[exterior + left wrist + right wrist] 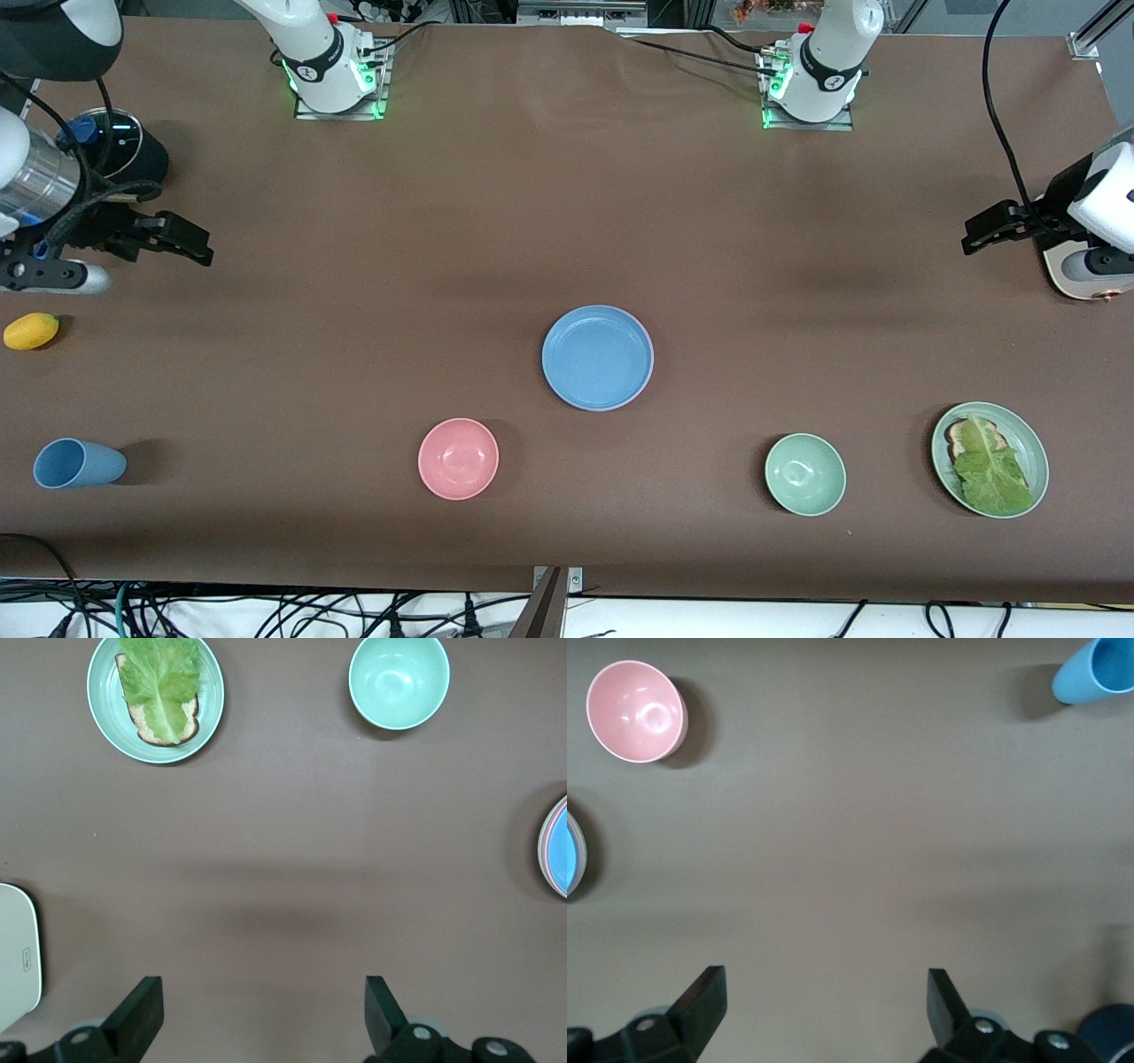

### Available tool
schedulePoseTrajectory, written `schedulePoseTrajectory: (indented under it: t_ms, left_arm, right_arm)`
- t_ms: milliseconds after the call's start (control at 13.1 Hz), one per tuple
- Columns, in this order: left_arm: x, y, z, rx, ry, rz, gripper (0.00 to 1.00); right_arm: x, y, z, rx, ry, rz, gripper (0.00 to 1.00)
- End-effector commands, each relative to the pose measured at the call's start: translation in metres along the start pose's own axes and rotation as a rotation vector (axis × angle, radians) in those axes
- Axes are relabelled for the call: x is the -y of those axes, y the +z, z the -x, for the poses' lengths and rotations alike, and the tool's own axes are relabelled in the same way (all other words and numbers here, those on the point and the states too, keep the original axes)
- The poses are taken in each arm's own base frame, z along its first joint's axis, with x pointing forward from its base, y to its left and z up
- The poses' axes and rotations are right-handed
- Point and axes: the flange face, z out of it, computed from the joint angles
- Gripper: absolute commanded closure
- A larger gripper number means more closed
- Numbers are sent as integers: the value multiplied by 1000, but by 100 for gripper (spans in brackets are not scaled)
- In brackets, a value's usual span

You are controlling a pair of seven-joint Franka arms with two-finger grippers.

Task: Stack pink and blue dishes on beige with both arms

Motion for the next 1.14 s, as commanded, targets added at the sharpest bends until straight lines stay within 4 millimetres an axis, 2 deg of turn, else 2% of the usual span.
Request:
schedulePoseTrajectory:
  t_ms: [0,686,915,1067]
  left_arm:
    - [0,-4,-4,-5,22,18,0]
    - [-1,-4,-4,-5,23,18,0]
    - [-1,-4,-4,-5,23,17,0]
    - [-1,-4,-4,-5,23,17,0]
  right_arm:
    - [-7,-8,12,13,-5,12,0]
    - [-16,-12,13,14,-1,17,0]
    - [-12,-11,17,37,-1,19,0]
    - [-10,-18,21,24,-3,22,0]
